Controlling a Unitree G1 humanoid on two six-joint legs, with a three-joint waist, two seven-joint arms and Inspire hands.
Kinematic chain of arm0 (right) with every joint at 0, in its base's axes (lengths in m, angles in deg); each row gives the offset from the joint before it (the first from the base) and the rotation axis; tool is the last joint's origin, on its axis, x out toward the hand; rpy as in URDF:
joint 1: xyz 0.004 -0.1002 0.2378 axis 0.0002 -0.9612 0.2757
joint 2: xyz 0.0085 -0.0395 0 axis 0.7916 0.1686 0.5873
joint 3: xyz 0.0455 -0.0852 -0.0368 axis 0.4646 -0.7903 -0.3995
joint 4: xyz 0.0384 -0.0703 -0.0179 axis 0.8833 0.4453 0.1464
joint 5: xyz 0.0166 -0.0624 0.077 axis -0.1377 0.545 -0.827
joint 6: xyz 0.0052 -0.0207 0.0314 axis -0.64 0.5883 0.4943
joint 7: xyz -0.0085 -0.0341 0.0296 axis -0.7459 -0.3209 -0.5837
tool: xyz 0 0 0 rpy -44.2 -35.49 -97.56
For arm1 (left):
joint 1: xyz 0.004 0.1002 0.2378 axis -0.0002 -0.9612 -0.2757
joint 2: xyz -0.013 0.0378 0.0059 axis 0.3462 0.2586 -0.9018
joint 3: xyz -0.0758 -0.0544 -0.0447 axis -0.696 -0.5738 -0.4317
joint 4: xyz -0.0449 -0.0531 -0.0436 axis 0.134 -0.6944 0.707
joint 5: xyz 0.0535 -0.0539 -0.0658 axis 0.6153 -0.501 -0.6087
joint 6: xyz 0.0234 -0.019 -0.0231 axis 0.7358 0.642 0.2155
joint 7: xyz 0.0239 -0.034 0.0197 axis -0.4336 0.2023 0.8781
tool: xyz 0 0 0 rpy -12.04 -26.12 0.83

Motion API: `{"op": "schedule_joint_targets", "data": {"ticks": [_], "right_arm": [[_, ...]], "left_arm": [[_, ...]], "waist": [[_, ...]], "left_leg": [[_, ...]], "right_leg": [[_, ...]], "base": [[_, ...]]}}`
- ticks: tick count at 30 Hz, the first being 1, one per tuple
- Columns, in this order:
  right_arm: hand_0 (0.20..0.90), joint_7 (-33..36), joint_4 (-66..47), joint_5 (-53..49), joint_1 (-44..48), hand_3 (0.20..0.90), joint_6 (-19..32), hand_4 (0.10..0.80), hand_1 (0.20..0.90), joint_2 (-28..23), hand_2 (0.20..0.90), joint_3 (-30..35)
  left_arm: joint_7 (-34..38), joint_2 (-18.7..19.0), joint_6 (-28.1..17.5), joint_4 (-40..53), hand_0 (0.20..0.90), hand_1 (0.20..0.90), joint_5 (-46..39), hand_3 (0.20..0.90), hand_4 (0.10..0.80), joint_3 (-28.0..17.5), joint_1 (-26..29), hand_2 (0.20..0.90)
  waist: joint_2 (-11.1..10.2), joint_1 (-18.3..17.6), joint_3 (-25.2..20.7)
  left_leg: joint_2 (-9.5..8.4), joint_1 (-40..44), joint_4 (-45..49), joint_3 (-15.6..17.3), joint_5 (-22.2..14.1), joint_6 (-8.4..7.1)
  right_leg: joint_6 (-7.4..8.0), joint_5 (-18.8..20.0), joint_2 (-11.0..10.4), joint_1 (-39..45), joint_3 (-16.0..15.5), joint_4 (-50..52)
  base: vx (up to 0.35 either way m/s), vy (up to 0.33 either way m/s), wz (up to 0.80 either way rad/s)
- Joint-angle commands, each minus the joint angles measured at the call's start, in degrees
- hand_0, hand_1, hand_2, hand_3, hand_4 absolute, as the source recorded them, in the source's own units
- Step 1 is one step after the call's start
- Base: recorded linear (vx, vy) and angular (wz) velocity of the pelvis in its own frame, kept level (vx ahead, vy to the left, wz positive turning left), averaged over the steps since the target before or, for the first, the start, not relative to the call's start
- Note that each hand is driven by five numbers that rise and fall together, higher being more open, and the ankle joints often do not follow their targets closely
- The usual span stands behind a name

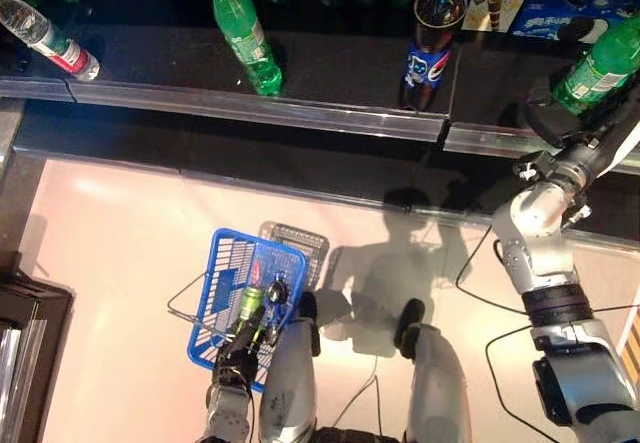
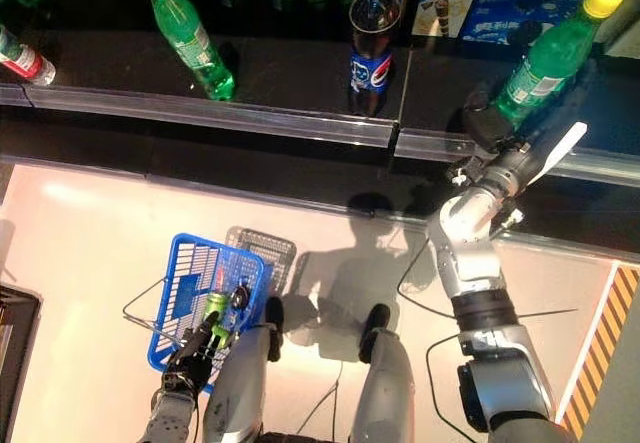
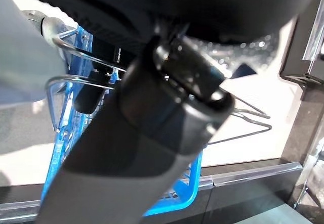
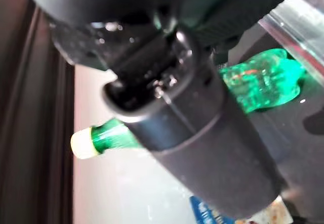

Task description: Pick up the drink and place into the basket.

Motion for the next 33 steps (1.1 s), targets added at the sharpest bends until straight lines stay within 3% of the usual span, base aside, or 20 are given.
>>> {"op": "schedule_joint_targets", "data": {"ticks": [1, 16, 17, 18, 19, 33], "right_arm": [[0.900, -1.1, -4.1, 0.2, 7.3, 0.900, 4.2, 0.800, 0.900, -6.6, 0.900, -0.1], [0.900, -2.1, 6.2, -1.2, 17.3, 0.900, 3.3, 0.800, 0.900, -11.7, 0.900, -2.9], [0.681, -2.2, 7.2, -1.4, 17.8, 0.645, 3.6, 0.545, 0.681, -12.1, 0.681, -3.2], [0.380, -2.3, 7.7, -1.6, 18.1, 0.293, 3.8, 0.193, 0.380, -12.5, 0.380, -3.4], [0.300, -2.5, 8.1, -1.9, 18.5, 0.200, 3.8, 0.100, 0.300, -12.9, 0.300, -3.7], [0.300, -5.3, 10.4, -2.1, 21.0, 0.200, 4.8, 0.100, 0.300, -15.0, 0.300, -4.7]], "left_arm": [[-4.1, 5.5, -5.7, 9.2, 0.300, 0.300, 0.1, 0.200, 0.100, 0.9, -4.7, 0.300], [-5.1, 7.2, -5.3, 11.8, 0.300, 0.300, -2.4, 0.200, 0.100, 3.1, -3.4, 0.300], [-5.4, 7.4, -5.4, 11.8, 0.300, 0.300, -2.6, 0.200, 0.100, 3.4, -3.4, 0.300], [-5.5, 7.5, -5.4, 11.8, 0.300, 0.300, -2.8, 0.200, 0.100, 3.4, -3.5, 0.300], [-5.7, 7.6, -5.4, 11.8, 0.300, 0.300, -2.9, 0.200, 0.100, 3.5, -3.5, 0.300], [-6.4, 8.7, -5.2, 12.6, 0.300, 0.300, -3.7, 0.200, 0.100, 3.2, -3.8, 0.300]], "waist": [[-0.2, -0.1, -1.0], [0.7, 0.9, -1.0], [0.8, 1.0, -1.0], [0.7, 1.0, -1.0], [0.7, 1.1, -1.0], [0.3, 1.8, -1.0]], "left_leg": [[-2.54, -6.2, 5.2, -3.1, 10.0, 1.16], [-3.84, -9.6, 4.7, -3.1, 8.7, 2.11], [-3.87, -9.8, 4.7, -3.0, 8.5, 2.19], [-3.87, -10.0, 4.7, -3.0, 8.4, 2.21], [-3.90, -10.0, 4.7, -3.0, 8.3, 2.23], [-4.54, -9.2, 4.2, -3.1, 6.6, 2.81]], "right_leg": [[-1.20, 0.6, 1.0, 4.5, -2.4, -3.5], [-0.98, 0.8, 0.4, -1.0, -2.1, -1.6], [-1.01, 0.7, 0.3, -1.4, -2.1, -1.4], [-1.01, 0.7, 0.2, -1.6, -2.1, -1.3], [-1.01, 0.7, 0.2, -1.7, -2.2, -1.2], [-0.96, 0.1, -0.4, -1.9, -2.7, 0.1]], "base": [[0.006, 0.000, 0.04], [0.000, 0.000, 0.00], [0.000, 0.000, 0.00], [0.000, 0.000, 0.00], [-0.007, -0.001, 0.05], [-0.013, 0.006, 0.02]]}}
